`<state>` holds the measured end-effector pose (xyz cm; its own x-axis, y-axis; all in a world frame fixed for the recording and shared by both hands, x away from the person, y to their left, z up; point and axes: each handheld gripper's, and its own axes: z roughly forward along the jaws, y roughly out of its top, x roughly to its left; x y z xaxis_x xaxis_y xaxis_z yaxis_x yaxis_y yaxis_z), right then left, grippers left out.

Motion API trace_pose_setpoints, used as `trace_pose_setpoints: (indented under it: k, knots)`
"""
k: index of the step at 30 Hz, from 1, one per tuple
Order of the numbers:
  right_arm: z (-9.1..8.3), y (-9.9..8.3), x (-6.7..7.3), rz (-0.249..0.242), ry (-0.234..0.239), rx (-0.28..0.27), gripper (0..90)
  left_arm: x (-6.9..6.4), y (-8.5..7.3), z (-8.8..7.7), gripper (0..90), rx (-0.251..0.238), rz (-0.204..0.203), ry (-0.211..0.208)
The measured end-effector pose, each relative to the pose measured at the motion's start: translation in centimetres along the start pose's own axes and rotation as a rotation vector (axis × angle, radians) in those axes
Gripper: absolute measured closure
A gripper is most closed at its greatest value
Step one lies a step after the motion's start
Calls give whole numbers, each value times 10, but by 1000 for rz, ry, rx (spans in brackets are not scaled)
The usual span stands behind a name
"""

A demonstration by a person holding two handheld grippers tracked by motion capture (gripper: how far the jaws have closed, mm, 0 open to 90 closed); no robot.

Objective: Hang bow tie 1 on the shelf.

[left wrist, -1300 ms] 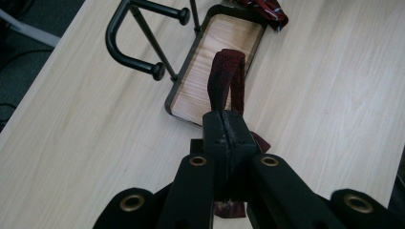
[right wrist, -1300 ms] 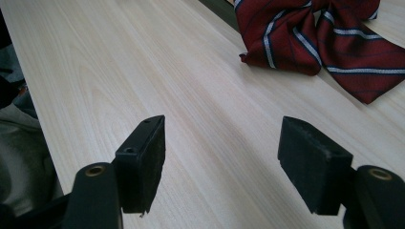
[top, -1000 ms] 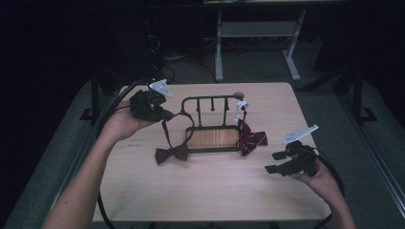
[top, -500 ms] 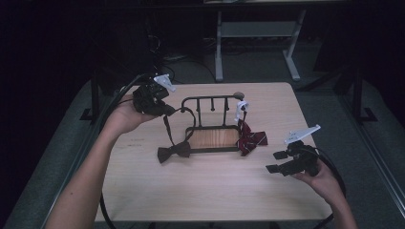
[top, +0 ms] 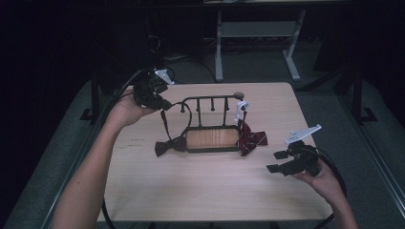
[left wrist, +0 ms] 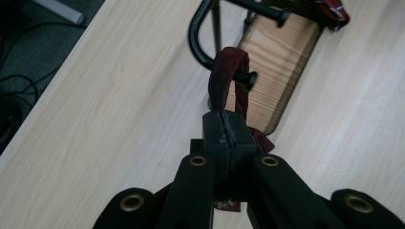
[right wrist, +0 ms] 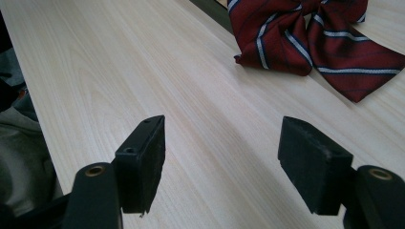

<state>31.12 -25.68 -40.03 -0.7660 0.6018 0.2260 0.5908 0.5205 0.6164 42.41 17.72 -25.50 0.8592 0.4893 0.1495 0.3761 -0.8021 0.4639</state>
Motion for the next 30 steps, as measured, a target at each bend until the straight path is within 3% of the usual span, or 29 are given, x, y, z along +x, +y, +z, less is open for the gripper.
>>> trace_pose_setpoints:
  k: [17,19,26,30]
  knots:
    - [-3,-1,1,4,-3,-8,331,12,3,29,856,56,-44,29]
    - [-4,-2,1,3,-4,-10,331,12,2,29,856,68,-39,31]
    - [-6,-2,2,13,-6,-14,331,10,-4,25,786,48,-50,55]
    - [-5,-2,2,13,-6,-11,331,7,-10,18,735,27,-53,50]
